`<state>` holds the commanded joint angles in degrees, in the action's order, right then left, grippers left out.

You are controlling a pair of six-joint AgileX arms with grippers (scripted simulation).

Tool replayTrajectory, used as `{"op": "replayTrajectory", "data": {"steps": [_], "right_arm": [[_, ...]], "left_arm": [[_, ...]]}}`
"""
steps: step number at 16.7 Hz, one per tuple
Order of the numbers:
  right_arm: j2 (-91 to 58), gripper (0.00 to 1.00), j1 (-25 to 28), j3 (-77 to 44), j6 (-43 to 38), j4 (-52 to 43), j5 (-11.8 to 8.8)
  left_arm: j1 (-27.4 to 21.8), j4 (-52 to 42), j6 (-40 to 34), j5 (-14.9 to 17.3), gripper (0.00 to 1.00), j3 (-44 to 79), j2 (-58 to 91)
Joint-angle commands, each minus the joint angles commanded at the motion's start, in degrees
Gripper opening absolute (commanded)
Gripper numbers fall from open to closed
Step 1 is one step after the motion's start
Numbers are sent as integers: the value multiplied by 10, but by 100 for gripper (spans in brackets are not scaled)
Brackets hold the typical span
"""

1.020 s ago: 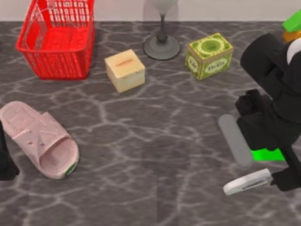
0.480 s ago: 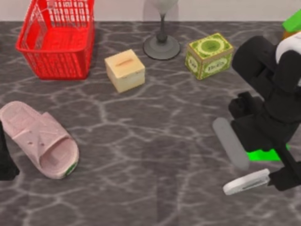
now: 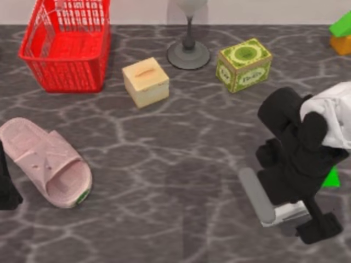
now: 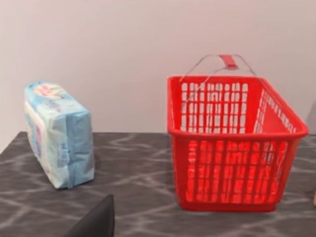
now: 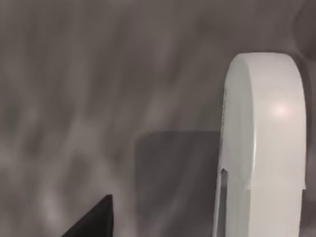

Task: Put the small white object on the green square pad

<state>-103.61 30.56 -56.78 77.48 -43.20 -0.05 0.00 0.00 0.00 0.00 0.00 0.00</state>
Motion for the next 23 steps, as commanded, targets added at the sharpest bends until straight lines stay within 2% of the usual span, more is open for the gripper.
{"op": "replayTrajectory", "data": {"steps": [6, 19, 23], "right_arm": [[-14, 100, 1, 20, -1, 31, 0], [-14, 2, 1, 20, -1, 31, 0], [-14, 0, 1, 20, -1, 31, 0]], "left_arm": [[0, 0, 0, 0, 100, 0, 0], [0, 0, 0, 0, 100, 0, 0], [0, 0, 0, 0, 100, 0, 0]]}}
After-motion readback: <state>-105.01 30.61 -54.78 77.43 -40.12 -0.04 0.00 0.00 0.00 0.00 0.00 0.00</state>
